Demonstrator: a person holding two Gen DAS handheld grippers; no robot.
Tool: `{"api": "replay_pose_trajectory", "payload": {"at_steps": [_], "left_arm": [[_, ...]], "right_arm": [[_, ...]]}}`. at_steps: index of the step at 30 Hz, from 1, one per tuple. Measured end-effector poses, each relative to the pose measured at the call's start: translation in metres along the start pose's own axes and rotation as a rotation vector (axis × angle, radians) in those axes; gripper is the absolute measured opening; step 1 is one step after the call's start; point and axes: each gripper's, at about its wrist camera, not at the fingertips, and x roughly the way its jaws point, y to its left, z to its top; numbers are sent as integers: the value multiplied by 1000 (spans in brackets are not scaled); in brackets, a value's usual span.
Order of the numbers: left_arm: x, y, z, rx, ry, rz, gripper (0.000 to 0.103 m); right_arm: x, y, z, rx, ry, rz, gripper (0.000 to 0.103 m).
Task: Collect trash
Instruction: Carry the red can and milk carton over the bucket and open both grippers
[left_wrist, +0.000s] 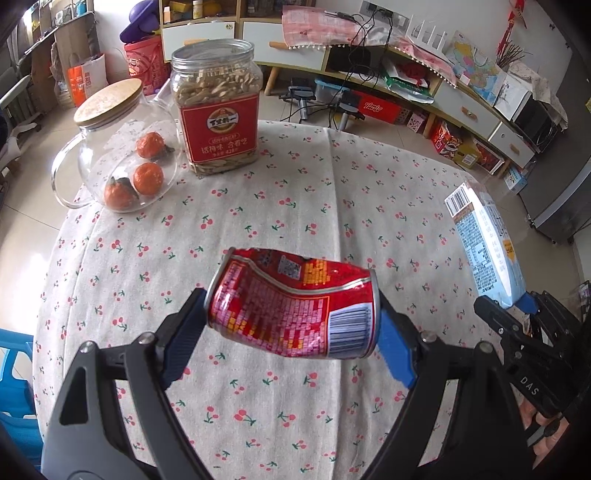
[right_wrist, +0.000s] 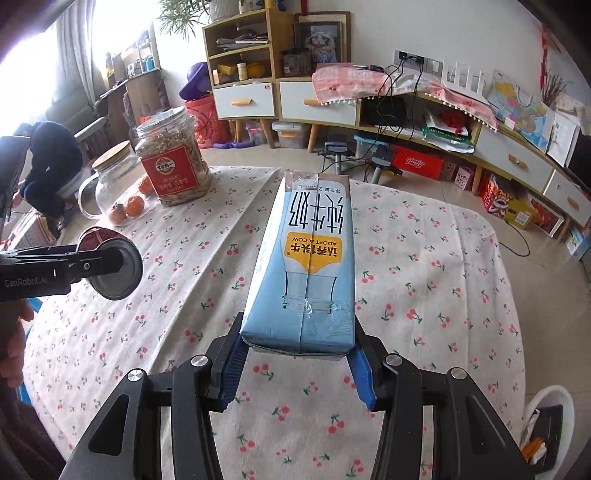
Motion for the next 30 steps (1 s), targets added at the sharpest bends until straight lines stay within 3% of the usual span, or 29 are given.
{"api": "replay_pose_trajectory", "payload": {"at_steps": [7,18,30], "left_arm": [[-8,-35,-14,20,10,-85,85],[-6,-112,-29,147,27,-180,85],[-2,-164,-49,241,39,-201,85]], "right_arm": [[-44,-55,-33,109,51,-50,51],[-102,-169,-88,304,76,-183,51],[-133,-269,-152,488,130,-263,51]]}}
